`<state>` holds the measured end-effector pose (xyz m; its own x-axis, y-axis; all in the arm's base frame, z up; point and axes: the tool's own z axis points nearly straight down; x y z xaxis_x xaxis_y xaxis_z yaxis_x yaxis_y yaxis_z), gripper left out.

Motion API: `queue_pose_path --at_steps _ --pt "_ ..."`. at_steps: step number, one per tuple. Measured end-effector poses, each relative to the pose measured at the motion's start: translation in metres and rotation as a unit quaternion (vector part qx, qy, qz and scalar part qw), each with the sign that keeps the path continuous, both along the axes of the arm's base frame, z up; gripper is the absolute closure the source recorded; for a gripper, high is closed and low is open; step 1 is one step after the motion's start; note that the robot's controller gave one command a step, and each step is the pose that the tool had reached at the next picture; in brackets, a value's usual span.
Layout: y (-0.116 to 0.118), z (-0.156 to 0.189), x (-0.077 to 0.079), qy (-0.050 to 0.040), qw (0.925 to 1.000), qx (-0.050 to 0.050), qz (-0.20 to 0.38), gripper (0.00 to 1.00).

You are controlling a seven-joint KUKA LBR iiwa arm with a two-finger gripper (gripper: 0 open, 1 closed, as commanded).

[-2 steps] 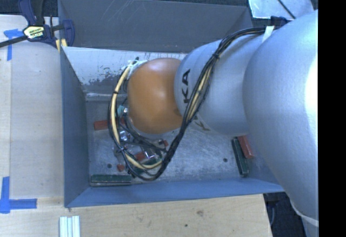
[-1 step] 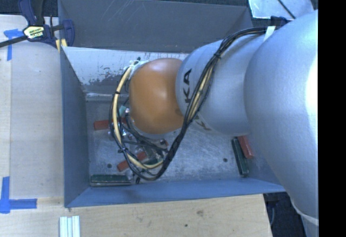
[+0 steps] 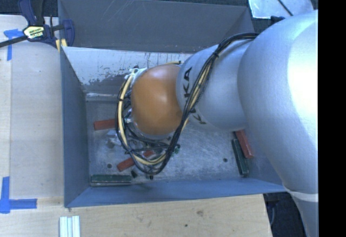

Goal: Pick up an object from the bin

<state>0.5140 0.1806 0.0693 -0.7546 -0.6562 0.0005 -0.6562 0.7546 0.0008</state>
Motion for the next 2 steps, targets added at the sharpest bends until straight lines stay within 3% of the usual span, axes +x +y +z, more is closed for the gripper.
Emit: queue_pose_path --at_steps 1,2 --pt "0.001 0.003 0.002 -0.0030 1.0000 0.001 0.000 1.00" --pt "0.005 0.189 0.037 -0.0071 0.9999 0.002 0.011 1.00"
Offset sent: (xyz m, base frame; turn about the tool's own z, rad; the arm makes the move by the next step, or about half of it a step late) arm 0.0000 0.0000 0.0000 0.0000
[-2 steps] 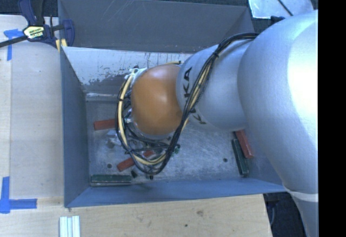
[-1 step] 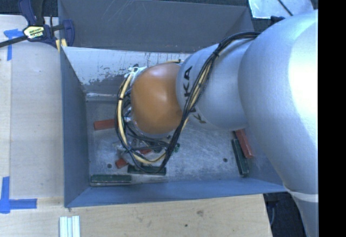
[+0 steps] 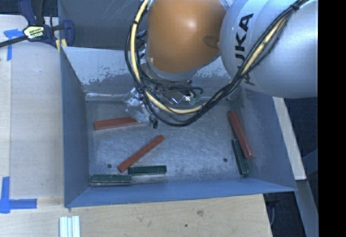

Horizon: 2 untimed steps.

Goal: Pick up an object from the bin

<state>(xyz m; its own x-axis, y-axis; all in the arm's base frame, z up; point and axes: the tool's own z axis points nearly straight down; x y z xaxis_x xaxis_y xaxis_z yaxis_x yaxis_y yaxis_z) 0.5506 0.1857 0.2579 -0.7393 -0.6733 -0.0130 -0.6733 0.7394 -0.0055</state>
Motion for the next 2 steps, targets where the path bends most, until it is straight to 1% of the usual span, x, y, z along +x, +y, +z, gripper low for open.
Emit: queue_pose_path --at_steps 1,2 --pt "-0.001 -0.005 -0.002 0.0049 1.0000 -0.001 0.000 0.00" --pt "-0.011 -0.179 -0.036 0.0092 0.9960 -0.003 0.089 0.00"
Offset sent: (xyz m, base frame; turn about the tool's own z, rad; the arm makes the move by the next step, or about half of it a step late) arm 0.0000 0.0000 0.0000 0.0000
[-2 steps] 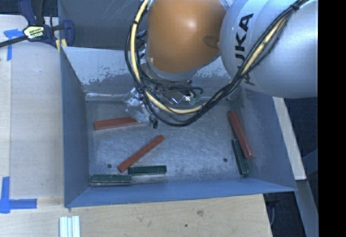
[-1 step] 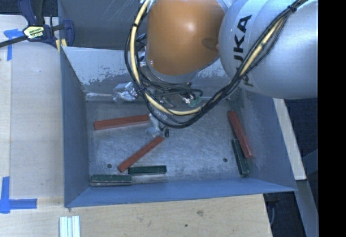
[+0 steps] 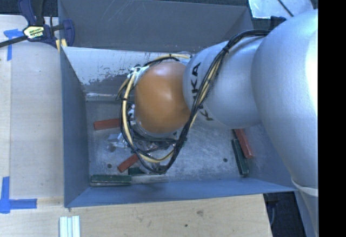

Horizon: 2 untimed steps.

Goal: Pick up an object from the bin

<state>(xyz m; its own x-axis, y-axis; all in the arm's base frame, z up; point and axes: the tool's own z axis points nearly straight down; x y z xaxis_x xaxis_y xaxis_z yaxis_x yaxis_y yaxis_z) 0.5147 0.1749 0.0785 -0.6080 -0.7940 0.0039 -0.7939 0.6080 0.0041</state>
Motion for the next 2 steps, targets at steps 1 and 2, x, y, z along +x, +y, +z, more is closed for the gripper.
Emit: queue_pose_path --at_steps 1,2 --pt "0.001 0.004 0.003 -0.0040 1.0000 0.001 0.000 1.00" --pt "0.044 0.138 -0.022 -0.0078 0.9999 0.003 -0.011 1.00"
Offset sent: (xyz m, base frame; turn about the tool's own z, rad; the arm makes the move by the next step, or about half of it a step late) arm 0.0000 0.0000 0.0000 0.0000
